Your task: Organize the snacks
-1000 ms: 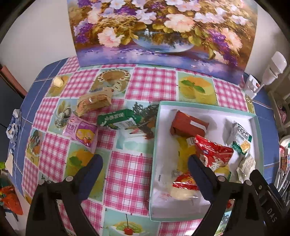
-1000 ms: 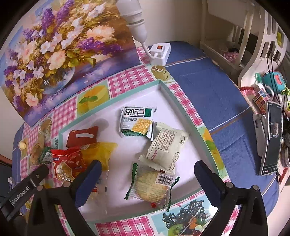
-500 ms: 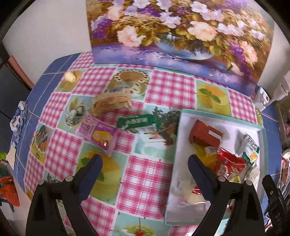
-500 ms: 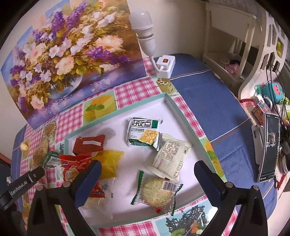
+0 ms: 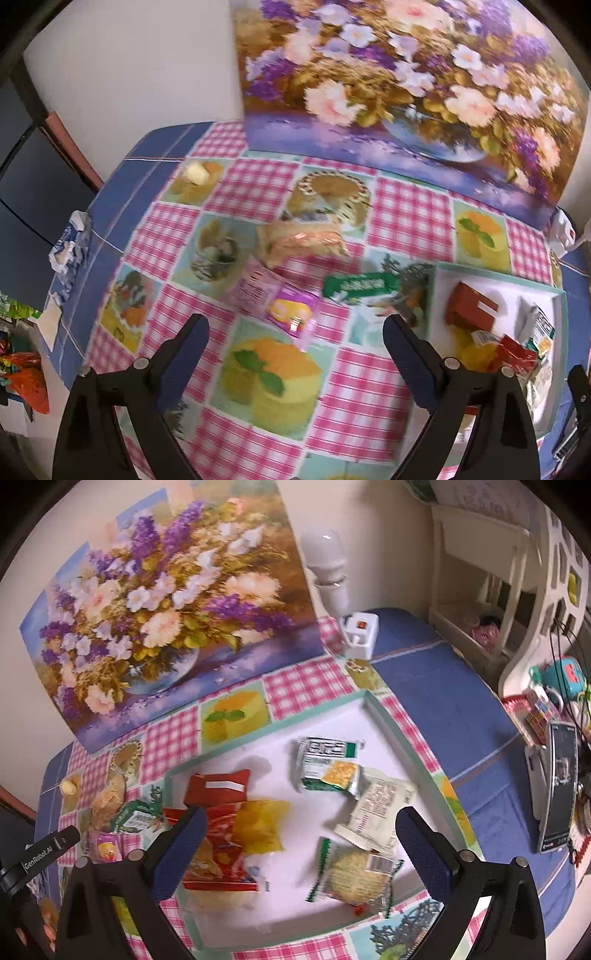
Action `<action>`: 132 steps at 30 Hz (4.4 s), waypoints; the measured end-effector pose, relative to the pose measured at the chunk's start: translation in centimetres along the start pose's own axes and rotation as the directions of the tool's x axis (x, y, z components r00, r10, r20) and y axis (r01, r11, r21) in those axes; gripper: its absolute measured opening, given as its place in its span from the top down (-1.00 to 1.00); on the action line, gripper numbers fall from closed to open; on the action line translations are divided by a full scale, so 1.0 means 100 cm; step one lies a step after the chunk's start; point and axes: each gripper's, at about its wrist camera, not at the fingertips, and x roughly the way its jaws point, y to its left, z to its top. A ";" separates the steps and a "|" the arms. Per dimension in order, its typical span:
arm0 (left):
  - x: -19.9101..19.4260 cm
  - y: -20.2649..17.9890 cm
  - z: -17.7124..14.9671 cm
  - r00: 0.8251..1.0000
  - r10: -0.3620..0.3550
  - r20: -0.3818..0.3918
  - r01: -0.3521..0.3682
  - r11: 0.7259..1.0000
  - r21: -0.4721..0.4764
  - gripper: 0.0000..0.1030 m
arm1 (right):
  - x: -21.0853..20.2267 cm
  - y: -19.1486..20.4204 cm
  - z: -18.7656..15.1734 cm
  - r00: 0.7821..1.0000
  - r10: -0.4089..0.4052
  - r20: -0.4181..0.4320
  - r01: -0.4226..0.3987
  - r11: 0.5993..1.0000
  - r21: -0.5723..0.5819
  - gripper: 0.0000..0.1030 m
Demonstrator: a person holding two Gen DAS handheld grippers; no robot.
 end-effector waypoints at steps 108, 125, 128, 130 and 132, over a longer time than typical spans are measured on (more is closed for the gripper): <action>0.223 0.157 0.174 0.999 0.045 0.013 -0.047 0.963 0.266 -0.82 | 0.185 0.334 -0.039 0.927 0.136 -0.349 -0.301 0.825 -0.478 -0.61; 0.224 0.155 0.155 0.998 0.063 -0.004 -0.060 0.971 0.231 0.19 | 0.179 0.323 -0.032 0.928 0.153 -0.341 -0.301 0.846 -0.439 -0.44; 0.212 0.163 0.146 0.998 0.061 -0.019 -0.057 0.984 0.166 0.23 | 0.172 0.314 -0.030 0.925 0.169 -0.340 -0.308 0.858 -0.411 -0.43; 0.201 0.169 0.138 0.998 0.058 -0.030 -0.054 0.992 0.110 0.27 | 0.167 0.307 -0.029 0.922 0.185 -0.341 -0.317 0.866 -0.387 -0.43; 0.191 0.172 0.129 0.997 0.063 -0.042 -0.059 0.996 0.071 0.27 | 0.158 0.300 -0.027 0.921 0.206 -0.331 -0.325 0.873 -0.362 -0.43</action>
